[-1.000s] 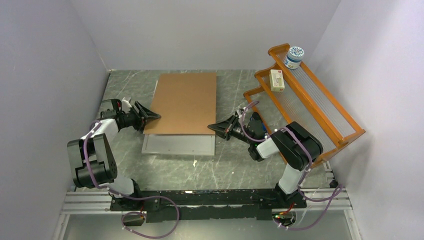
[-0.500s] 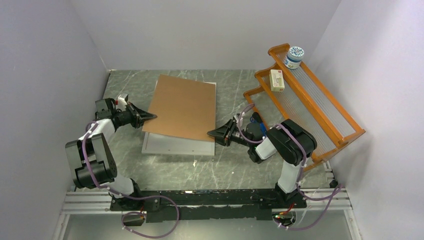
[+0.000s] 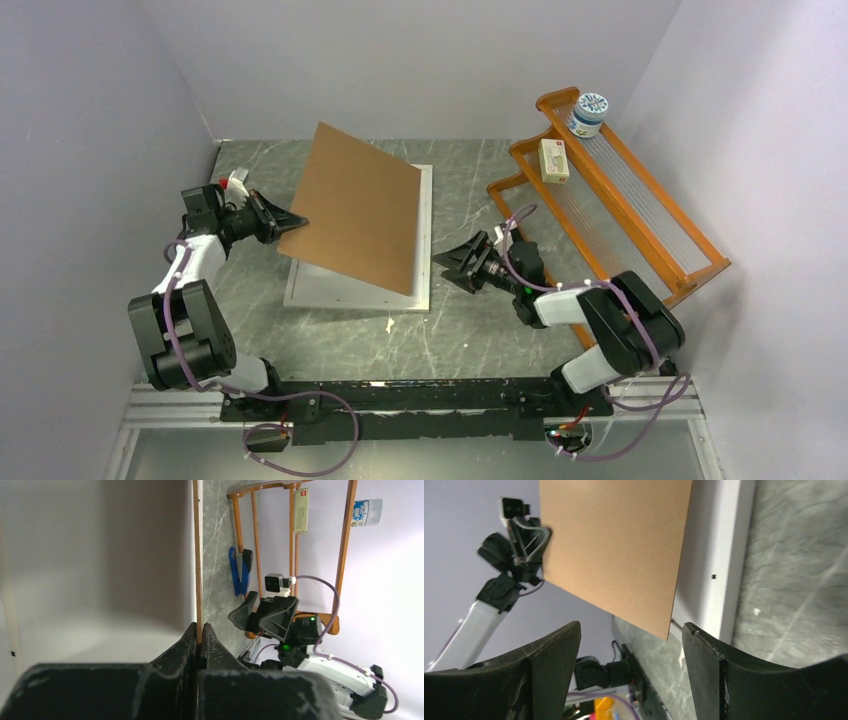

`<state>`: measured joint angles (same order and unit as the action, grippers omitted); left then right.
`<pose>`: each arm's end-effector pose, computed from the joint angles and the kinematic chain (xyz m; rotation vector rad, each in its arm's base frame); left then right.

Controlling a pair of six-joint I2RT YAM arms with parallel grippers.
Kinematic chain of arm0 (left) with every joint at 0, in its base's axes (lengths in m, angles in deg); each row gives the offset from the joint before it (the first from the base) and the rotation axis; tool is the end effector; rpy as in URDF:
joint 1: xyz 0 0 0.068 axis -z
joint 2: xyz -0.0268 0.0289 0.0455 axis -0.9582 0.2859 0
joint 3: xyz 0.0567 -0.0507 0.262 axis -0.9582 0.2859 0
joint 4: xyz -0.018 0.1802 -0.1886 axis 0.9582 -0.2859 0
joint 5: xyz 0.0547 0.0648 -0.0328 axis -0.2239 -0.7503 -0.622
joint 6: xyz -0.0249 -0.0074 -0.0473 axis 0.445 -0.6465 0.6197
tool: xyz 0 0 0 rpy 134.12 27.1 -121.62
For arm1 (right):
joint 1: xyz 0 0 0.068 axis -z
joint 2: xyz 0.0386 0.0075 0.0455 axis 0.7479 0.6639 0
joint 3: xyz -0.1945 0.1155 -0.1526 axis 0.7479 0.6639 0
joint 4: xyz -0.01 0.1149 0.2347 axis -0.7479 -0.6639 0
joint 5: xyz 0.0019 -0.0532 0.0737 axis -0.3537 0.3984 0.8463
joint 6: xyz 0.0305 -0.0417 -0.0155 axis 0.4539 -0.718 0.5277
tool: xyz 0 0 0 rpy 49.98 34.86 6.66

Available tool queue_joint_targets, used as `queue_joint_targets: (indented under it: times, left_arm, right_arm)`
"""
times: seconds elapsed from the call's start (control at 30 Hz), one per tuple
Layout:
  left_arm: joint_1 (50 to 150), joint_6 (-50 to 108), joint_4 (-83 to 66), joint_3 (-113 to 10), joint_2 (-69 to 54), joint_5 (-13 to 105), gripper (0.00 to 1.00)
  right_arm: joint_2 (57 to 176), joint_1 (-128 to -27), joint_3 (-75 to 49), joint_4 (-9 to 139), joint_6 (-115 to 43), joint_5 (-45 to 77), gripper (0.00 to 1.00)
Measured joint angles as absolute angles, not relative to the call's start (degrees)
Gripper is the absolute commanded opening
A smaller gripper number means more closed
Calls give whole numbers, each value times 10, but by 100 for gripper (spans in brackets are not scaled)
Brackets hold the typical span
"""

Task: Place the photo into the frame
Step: Adjust the photo frame item on the photo frame.

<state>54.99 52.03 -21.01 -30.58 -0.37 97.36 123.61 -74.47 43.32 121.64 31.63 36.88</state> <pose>0.2900 0.0640 0.2386 -0.4648 2.1343 -1.3384 0.2241 0.1288 0.1459 0.4623 2.0737 1.6144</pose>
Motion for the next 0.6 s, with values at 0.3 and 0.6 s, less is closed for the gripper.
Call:
queue_joint_targets:
  times: [0.3,0.6]
  left_arm:
    - [551,549,-103,-241,-22,968,3]
    - [588,603,29,-209,-3,960,2]
  right_arm:
    - [1166,-745,379,984,202,291,60]
    - [1217,-745,337,880,185,254,43]
